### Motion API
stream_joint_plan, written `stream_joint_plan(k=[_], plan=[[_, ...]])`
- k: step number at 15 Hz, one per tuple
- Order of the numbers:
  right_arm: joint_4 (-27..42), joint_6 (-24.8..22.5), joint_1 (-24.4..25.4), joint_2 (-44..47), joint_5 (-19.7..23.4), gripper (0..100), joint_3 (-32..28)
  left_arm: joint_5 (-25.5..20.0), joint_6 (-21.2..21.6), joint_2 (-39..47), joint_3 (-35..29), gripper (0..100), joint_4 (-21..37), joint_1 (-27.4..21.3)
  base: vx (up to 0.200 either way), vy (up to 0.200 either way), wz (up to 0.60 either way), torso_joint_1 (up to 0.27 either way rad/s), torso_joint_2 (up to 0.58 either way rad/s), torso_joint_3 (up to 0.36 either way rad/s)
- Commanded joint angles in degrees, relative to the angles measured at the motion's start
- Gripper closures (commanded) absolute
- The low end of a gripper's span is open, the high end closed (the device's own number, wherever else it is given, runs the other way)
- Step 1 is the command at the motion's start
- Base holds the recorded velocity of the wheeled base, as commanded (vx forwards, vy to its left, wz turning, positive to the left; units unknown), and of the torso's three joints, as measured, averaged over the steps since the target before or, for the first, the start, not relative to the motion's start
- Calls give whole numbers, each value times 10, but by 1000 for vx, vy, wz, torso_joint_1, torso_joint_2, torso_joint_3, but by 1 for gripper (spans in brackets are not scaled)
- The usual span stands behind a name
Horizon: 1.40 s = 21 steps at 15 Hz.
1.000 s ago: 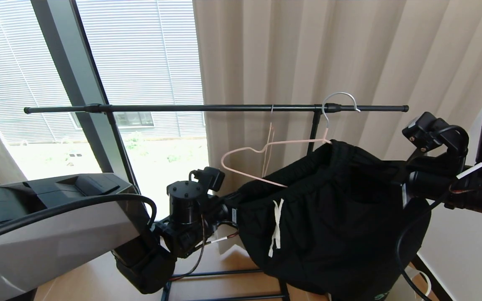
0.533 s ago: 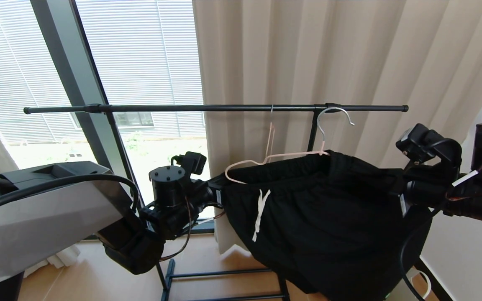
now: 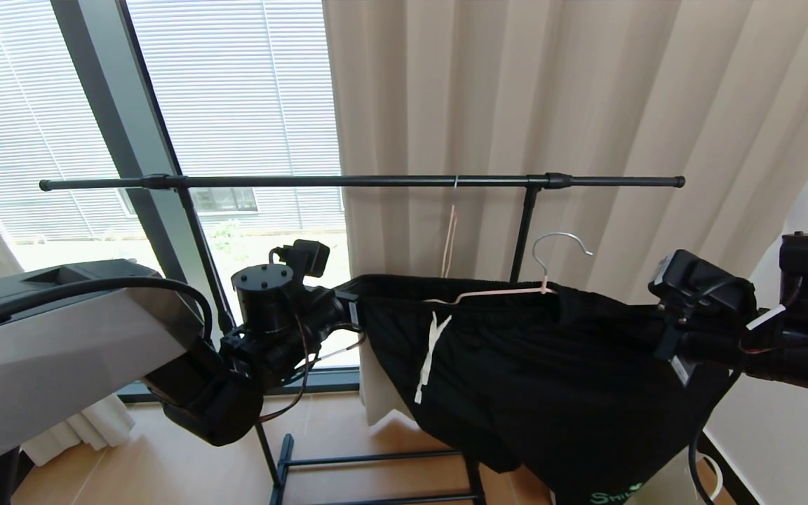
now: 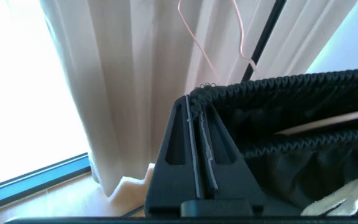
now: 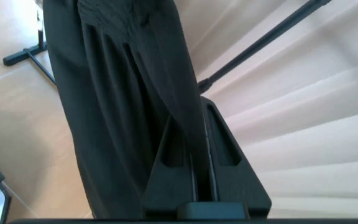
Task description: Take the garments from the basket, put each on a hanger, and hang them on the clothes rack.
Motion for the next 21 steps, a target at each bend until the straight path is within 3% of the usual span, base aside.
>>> stream_joint_plan(k=[1,3,5,7,8,10,16,17,19,21], plan=[[-1,0,6,18,-12,100,1,0,0,-26,11,100,-1,-5,0,0,0,0,0,0],[-2,11,35,35,-38,100,-3,0,-1,-53,30,100,-1,-26,0,0,0,0,0,0],[-11,59,60,45,-64,100,-7,0,0,-79,47,100,0,-47,0,0,0,0,0,0],[-77,133,103,68,-97,100,0,1,7,-103,71,100,1,-80,0,0,0,0,0,0],[-102,149,113,77,-106,100,3,3,24,-107,80,100,0,-86,0,0,0,0,0,0],[-126,168,125,87,-128,100,5,5,46,-110,89,100,-2,-89,0,0,0,0,0,0],[-147,190,124,77,-138,100,13,17,50,-114,67,100,3,-66,0,0,0,0,0,0],[-147,188,124,71,-138,100,19,20,50,-114,55,100,16,-49,0,0,0,0,0,0],[-147,166,124,59,-137,100,29,58,41,-124,-1,100,112,-19,0,0,0,0,0,0],[-148,156,124,57,-137,100,37,87,20,-129,-34,100,173,-19,0,0,0,0,0,0]])
